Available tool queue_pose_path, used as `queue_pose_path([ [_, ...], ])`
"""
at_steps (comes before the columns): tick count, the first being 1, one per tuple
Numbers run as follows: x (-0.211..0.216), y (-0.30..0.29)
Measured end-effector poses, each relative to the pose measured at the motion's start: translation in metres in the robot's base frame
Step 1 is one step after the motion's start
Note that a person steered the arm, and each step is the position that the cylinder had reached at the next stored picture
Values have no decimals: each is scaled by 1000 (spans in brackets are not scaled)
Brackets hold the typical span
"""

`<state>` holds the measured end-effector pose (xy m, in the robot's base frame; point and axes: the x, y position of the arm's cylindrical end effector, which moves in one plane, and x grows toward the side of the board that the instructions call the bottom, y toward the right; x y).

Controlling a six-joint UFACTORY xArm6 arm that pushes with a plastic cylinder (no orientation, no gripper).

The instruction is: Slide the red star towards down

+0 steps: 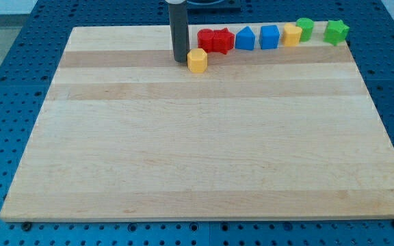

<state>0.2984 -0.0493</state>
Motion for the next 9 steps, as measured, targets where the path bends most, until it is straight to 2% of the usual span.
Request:
queue_pose_path([
  [1,-21,0],
  [2,-94,0],
  [3,-106,18],
  [4,-105,77],
  [6,-99,88],
  [7,-43,87],
  [9,-28,87],
])
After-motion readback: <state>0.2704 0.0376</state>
